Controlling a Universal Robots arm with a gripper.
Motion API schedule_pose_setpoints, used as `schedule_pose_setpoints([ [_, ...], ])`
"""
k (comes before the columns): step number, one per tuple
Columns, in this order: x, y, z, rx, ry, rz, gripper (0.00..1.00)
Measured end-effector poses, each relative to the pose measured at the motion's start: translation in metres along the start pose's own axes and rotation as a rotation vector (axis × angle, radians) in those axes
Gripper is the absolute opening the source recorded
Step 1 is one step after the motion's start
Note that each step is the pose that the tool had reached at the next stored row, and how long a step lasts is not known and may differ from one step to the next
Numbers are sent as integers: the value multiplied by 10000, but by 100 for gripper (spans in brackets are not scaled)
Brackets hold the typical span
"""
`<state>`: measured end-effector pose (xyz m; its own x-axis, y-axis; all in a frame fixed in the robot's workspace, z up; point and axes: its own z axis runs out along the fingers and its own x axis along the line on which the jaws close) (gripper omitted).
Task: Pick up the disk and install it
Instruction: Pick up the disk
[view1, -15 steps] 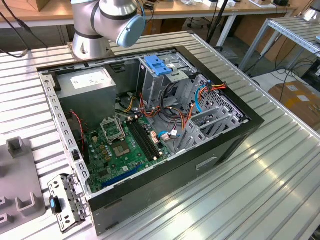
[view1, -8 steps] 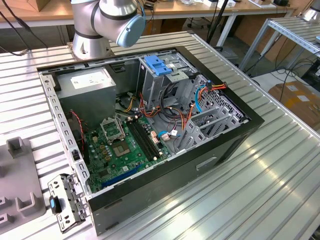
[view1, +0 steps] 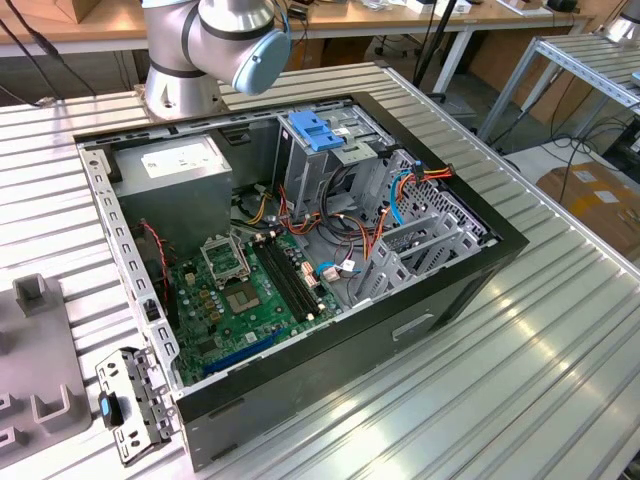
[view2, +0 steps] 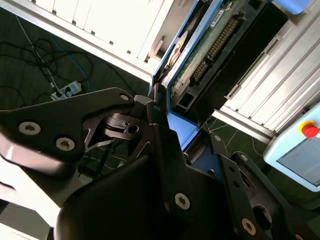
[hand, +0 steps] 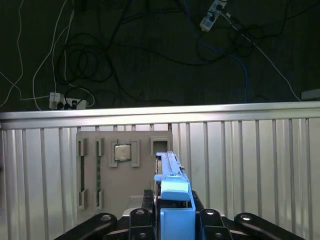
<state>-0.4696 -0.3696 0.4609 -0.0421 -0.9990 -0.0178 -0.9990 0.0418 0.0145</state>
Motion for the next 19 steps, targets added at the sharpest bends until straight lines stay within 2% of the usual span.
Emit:
schedule_pose_setpoints([
  [3, -1, 1, -59, 1, 0, 0, 37],
  [14, -4, 3, -217, 0, 0, 0, 37],
  [17, -6, 5, -328, -2, 0, 0, 37],
  [19, -7, 6, -379, -1, 0, -1, 37],
])
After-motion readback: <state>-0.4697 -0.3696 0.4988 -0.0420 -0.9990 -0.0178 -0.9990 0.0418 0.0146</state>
